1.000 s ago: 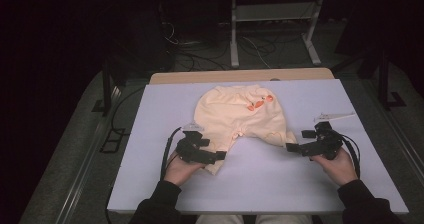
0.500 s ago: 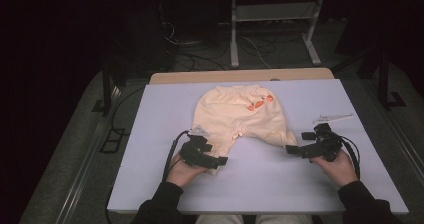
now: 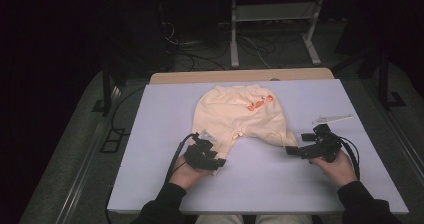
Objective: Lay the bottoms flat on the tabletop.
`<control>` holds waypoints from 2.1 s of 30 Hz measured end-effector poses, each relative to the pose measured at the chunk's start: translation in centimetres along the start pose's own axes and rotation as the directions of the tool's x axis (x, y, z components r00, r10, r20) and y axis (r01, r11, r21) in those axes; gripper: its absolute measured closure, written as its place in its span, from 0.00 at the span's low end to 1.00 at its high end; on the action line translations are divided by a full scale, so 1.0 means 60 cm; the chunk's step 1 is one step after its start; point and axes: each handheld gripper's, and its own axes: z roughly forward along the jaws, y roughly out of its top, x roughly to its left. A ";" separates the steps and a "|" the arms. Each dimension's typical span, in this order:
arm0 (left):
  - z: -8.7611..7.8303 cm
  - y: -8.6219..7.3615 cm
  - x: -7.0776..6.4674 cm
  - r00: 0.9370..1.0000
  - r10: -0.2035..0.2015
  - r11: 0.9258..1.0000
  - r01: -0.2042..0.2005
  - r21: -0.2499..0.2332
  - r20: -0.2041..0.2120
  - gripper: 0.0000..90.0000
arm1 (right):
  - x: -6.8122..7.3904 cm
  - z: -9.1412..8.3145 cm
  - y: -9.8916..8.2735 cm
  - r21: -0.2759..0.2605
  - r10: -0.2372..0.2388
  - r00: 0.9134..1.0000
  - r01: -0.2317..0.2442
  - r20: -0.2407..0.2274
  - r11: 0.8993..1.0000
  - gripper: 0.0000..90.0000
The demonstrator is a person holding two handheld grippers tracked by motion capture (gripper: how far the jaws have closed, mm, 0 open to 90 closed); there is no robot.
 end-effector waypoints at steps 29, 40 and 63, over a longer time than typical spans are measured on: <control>-0.011 0.007 0.017 0.997 -0.035 0.999 0.036 -0.024 0.062 0.89 | 0.020 0.029 0.007 0.157 -0.108 0.993 0.100 0.045 0.983 0.85; -0.015 0.010 0.025 0.995 -0.046 0.998 0.050 -0.041 0.086 0.89 | 0.045 0.010 0.049 0.055 0.009 0.976 0.003 -0.218 0.998 0.87; -0.010 0.009 0.027 0.995 -0.053 0.998 0.056 -0.032 0.090 0.89 | -0.054 0.057 0.044 0.133 -0.010 0.988 -0.011 0.157 0.991 0.86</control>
